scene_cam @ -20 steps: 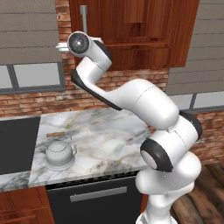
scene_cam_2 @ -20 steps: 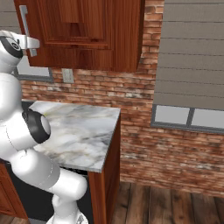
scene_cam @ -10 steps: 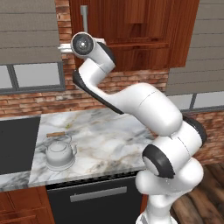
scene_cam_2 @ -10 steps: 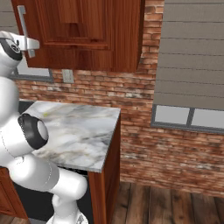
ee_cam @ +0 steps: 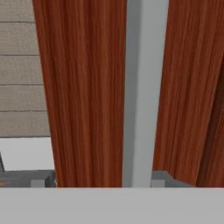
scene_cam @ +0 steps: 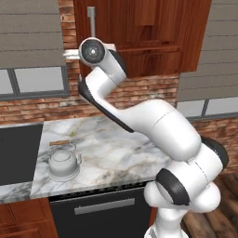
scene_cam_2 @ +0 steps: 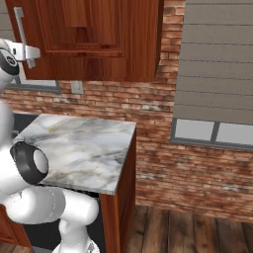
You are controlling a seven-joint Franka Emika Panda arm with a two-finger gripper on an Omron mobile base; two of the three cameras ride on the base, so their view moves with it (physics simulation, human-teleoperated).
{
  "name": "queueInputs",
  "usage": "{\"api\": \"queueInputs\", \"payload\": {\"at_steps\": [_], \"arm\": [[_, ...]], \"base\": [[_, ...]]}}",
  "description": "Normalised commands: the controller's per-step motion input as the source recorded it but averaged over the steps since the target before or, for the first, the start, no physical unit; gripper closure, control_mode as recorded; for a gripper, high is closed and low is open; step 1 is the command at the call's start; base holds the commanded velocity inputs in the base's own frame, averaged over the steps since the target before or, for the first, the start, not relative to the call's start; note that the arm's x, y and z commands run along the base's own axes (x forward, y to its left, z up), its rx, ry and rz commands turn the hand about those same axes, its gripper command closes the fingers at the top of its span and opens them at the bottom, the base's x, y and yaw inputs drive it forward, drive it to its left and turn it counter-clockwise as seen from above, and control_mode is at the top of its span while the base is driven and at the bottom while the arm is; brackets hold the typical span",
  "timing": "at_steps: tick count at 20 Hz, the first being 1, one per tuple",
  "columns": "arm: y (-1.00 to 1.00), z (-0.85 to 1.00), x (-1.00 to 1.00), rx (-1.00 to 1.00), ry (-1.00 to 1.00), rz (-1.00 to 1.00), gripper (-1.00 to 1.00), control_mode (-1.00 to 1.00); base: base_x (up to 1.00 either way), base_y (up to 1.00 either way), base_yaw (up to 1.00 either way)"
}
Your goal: Open the cabinet. Pick the sponge and place it next to the sink. Then close the cabinet.
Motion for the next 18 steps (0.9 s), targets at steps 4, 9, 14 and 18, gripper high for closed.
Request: {"api": "queueInputs", "payload": {"at_steps": [4, 9, 14, 18], "arm": [[-0.88, 0.0, -0.62, 0.0, 0.0, 0.0, 1.0, -1.0], [-1.0, 0.0, -0.79, 0.0, 0.0, 0.0, 1.0, -1.0], [-1.0, 0.0, -0.62, 0.0, 0.0, 0.0, 1.0, -1.0], [-1.0, 0.0, -0.27, 0.0, 0.0, 0.02, 1.0, -1.0]], "base": [[0.0, 0.0, 0.0], [0.0, 0.0, 0.0], [0.0, 0.0, 0.0], [0.0, 0.0, 0.0]]}}
